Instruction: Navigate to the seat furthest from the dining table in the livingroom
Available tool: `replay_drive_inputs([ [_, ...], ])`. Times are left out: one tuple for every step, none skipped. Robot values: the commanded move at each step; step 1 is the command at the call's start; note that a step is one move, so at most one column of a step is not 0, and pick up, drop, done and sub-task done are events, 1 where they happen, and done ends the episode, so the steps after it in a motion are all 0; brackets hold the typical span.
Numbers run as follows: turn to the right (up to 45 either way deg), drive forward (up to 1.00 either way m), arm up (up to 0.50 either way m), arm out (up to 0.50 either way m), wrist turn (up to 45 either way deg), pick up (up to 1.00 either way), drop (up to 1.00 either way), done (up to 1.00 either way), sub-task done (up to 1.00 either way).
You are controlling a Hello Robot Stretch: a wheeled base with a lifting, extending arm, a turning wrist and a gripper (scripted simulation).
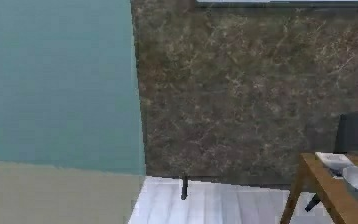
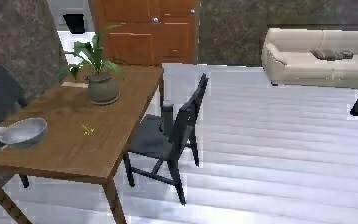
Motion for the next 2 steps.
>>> replay_drive_inputs([
  [0.0, 0.70, 0.00, 0.00, 0.0, 0.00, 0.00, 0.00, 0.00],
  [45.0, 0.00, 0.00, 0.00, 0.0, 0.00, 0.00, 0.00, 0.00],
])
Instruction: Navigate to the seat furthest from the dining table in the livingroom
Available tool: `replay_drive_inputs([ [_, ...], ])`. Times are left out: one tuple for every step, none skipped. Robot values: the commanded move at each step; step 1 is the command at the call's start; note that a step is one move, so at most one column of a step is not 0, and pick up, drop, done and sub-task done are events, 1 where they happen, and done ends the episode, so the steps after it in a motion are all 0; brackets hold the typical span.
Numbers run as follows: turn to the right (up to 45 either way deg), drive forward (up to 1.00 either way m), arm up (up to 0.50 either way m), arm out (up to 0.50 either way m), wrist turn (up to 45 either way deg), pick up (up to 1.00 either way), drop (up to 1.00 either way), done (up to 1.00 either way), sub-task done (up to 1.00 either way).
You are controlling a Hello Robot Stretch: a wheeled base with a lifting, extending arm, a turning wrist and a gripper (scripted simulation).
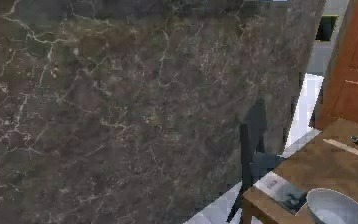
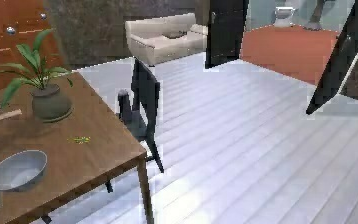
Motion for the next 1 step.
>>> replay_drive_inputs([
  [45.0, 0.00, 0.00, 0.00, 0.0, 0.00, 0.00, 0.00, 0.00],
])
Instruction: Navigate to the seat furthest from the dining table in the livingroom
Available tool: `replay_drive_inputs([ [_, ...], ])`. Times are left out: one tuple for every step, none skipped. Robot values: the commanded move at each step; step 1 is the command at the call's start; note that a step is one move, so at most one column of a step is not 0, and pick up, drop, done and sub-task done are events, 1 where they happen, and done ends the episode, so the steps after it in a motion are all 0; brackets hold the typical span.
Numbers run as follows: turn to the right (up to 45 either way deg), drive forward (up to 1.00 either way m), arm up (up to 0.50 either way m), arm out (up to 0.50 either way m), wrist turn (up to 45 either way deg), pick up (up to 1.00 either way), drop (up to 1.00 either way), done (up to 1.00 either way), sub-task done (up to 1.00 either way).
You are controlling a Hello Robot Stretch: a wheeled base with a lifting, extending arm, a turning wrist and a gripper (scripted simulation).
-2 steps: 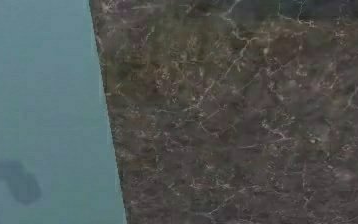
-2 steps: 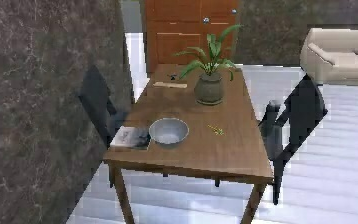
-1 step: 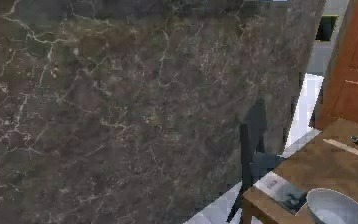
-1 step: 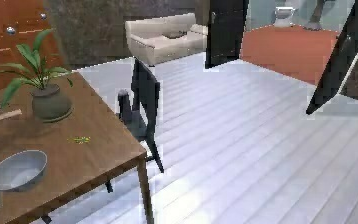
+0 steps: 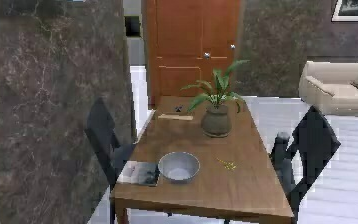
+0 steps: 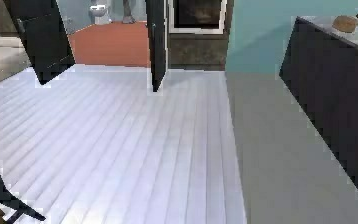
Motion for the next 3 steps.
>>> replay_drive_inputs([
  [45.0, 0.00, 0.00, 0.00, 0.0, 0.00, 0.00, 0.00, 0.00],
  [45.0, 0.00, 0.00, 0.00, 0.0, 0.00, 0.00, 0.00, 0.00],
  [0.0, 0.65, 0.00, 0.00, 0.0, 0.00, 0.00, 0.00, 0.00],
])
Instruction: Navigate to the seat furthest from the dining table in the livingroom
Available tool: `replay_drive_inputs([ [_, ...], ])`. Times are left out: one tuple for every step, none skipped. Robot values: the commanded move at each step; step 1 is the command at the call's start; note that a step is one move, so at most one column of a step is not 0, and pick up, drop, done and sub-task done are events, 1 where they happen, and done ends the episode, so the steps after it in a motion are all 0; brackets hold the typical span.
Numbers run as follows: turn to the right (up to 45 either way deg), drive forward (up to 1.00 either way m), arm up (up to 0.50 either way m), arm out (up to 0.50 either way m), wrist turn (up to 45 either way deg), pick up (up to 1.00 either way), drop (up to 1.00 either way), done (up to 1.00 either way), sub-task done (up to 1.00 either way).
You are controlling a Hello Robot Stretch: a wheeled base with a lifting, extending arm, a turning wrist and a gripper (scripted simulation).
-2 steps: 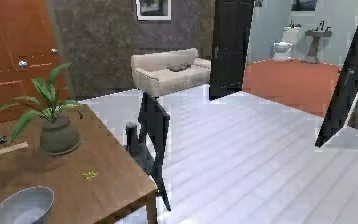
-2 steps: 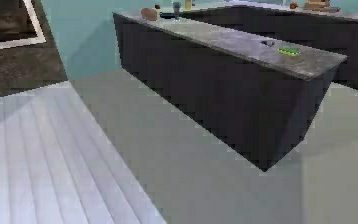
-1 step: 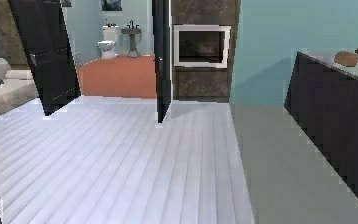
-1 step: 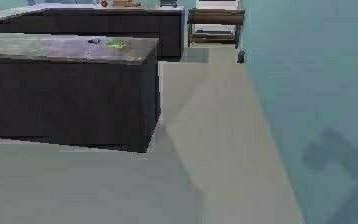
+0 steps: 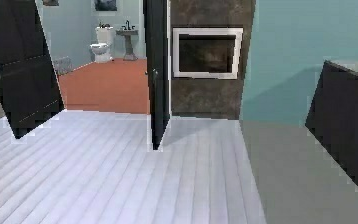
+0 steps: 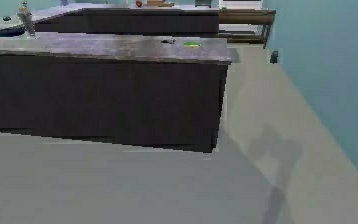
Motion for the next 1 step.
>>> replay_drive_inputs([
  [-33.0, 0.00, 0.00, 0.00, 0.0, 0.00, 0.00, 0.00, 0.00],
])
